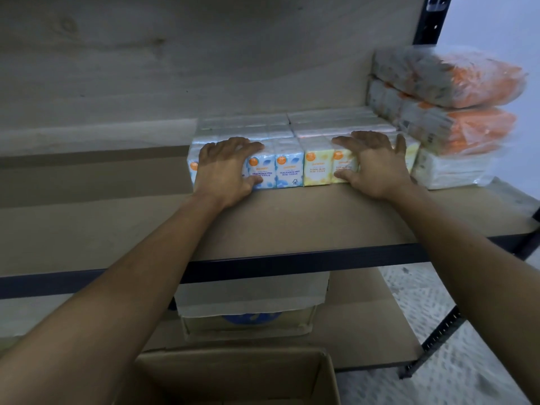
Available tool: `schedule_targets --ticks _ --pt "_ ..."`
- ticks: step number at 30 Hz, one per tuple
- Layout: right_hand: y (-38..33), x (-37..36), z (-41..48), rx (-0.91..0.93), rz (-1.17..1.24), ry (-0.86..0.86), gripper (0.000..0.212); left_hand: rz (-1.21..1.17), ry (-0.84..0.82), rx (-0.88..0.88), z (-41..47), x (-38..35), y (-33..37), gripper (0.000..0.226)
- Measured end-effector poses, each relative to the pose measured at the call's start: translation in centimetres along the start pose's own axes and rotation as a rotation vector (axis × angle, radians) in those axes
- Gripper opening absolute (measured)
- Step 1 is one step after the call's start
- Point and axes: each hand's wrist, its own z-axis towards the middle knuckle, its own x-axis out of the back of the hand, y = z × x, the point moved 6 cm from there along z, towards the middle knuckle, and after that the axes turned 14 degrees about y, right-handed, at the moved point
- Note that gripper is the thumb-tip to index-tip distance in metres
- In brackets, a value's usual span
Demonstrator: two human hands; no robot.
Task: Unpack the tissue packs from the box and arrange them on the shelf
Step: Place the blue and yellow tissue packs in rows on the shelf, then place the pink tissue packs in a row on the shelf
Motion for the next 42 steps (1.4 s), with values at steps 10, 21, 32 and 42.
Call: schedule_targets --ticks 10,21,32,42 --pt "-2.3 1.8 -0.2 -0.019 -0.048 -0.082 0.073 0.019 -0.246 0.000 0.3 0.9 0.1 0.073" --pt "-10.1 6.9 -7.2 -0.036 0.181 -0.068 0.044 -0.114 -0.182 0.043 -5.7 8.8 0.8 0.053" --pt "-17.8 8.0 -22.4 -0.026 0.311 0.003 0.025 -0.329 -0.199 0.067 -19.9 13.5 1.7 0.039" --pt "-19.7 1.2 -35.2 -0.133 0.292 -0.450 0.028 -0.388 -0.508 0.235 -35.3 8.7 1.6 0.042"
